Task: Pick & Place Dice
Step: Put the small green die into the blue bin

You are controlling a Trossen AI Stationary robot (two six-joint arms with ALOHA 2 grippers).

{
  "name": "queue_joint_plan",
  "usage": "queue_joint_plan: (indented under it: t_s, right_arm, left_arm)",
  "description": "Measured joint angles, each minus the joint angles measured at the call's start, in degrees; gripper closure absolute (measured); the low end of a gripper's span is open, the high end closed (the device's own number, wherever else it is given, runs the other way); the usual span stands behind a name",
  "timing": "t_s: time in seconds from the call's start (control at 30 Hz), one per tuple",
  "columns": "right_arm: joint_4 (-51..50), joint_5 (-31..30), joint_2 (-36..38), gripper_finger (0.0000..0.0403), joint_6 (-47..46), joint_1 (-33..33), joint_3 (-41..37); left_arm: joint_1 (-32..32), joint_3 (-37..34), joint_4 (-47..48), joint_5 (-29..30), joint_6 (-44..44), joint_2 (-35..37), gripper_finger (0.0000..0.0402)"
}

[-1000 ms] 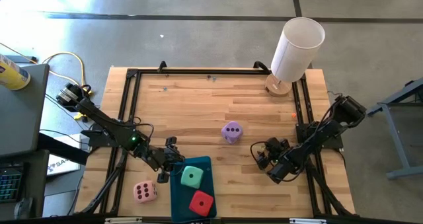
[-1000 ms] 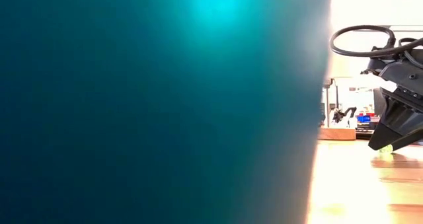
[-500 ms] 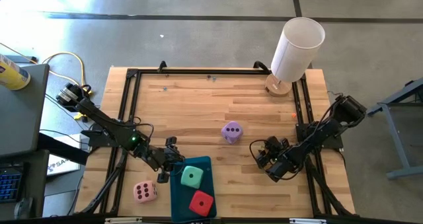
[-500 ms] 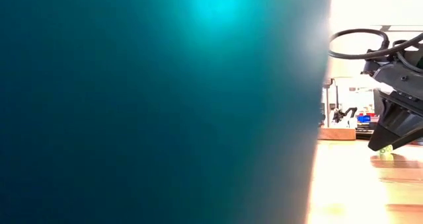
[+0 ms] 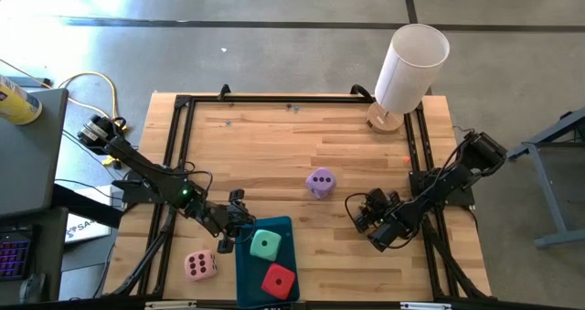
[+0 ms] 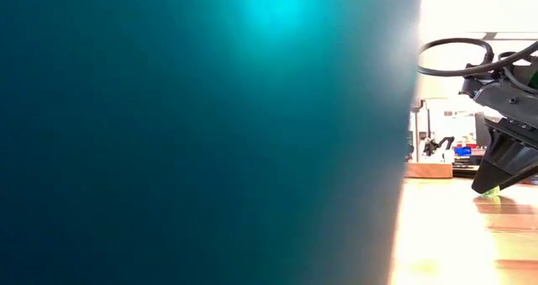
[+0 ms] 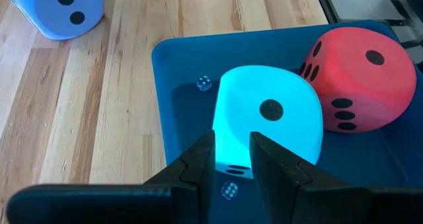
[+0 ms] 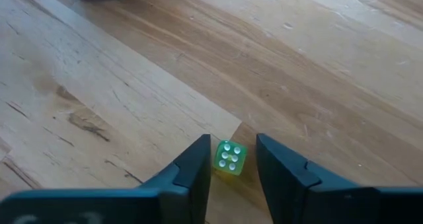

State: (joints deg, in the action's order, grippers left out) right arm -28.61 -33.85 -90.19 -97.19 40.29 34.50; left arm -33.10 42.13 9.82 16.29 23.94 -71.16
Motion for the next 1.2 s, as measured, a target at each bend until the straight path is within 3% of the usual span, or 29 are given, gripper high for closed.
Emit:
queue_joint_plan:
  t_s: [0.37, 0.7, 0.87, 1.07, 1.2]
  right_arm:
    - [0.2, 0.4, 0.0, 0.0358, 1.3, 0.1, 0.0]
    - [-0.8, 1.1, -0.1, 0.0360, 3.2, 0.0, 0.9]
    - [-3.0, 2.7, -0.2, 0.0363, 8.3, -1.0, 4.8]
    - [-3.7, 0.7, -0.1, 0.0362, 19.5, -4.2, 10.7]
    - [-2.0, -3.9, -0.1, 0.0363, 29.8, -5.6, 15.8]
  left_arm:
    - [0.0, 0.0, 0.0, 0.0, 0.0, 0.0, 0.0311]
    - [0.0, 0.0, 0.0, 0.0, 0.0, 0.0, 0.0311]
    - [0.0, 0.0, 0.0, 0.0, 0.0, 0.0, 0.0311]
    - [0.0, 0.0, 0.0, 0.0, 0.0, 0.0, 0.0311]
    - [0.0, 0.0, -0.1, 0.0, 0.0, 0.0, 0.0311]
